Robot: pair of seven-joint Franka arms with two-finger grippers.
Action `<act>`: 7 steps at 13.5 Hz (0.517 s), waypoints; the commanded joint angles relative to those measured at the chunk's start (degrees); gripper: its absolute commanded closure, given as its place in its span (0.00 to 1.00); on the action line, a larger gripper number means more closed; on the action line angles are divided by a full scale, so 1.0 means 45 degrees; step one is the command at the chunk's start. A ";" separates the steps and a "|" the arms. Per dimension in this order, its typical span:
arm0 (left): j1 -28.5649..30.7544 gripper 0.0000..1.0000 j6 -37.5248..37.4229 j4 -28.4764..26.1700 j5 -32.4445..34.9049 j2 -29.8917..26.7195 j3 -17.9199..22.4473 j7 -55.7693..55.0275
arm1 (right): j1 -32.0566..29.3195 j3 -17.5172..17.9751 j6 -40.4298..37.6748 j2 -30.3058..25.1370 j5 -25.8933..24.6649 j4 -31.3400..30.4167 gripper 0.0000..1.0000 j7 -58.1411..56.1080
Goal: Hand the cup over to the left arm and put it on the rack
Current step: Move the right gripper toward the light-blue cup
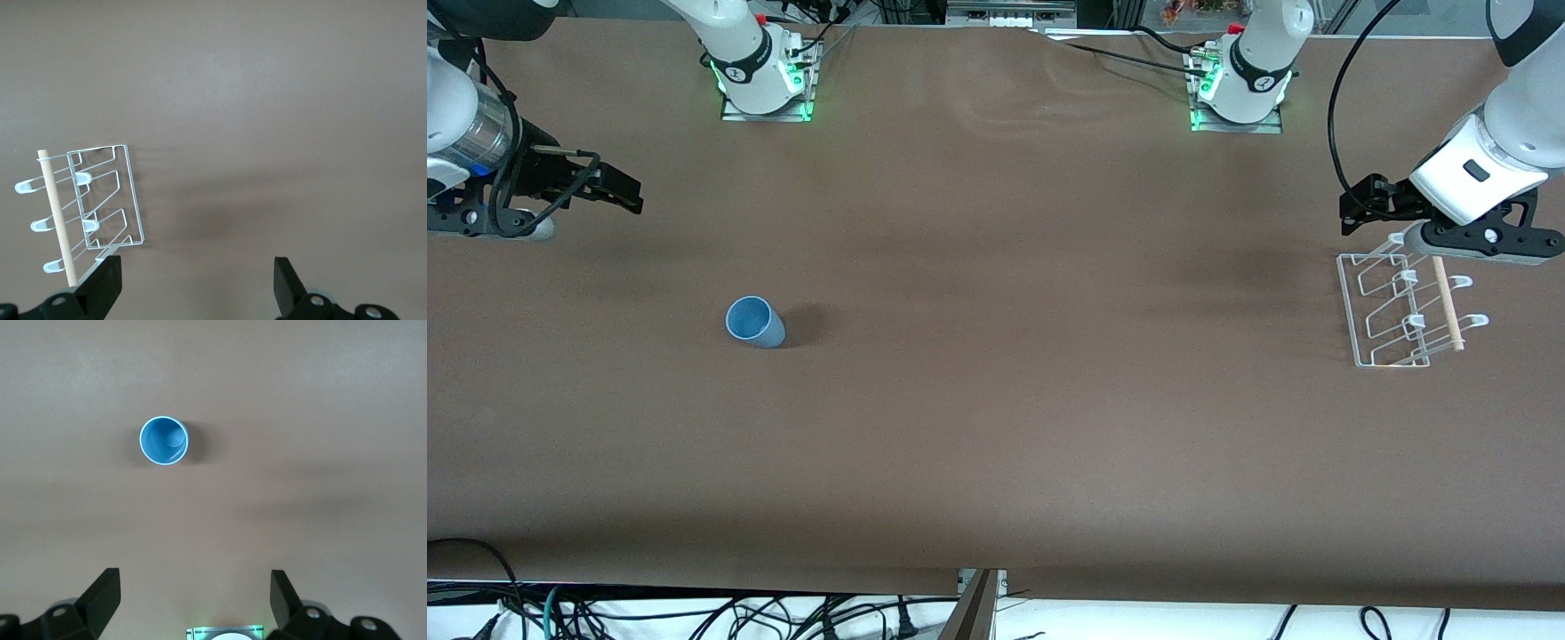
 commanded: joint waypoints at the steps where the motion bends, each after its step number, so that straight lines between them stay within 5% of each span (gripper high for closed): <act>1: 0.0026 0.00 -0.0105 -0.0083 0.0135 -0.0186 -0.0024 0.0000 | -0.0143 0.0145 -0.0197 0.0156 0.0079 0.0214 0.01 -0.0084; 7: 0.0026 0.00 -0.0105 -0.0083 0.0174 -0.0186 -0.0024 0.0000 | -0.0123 0.0126 -0.0217 0.0331 0.0215 0.0331 0.01 -0.0085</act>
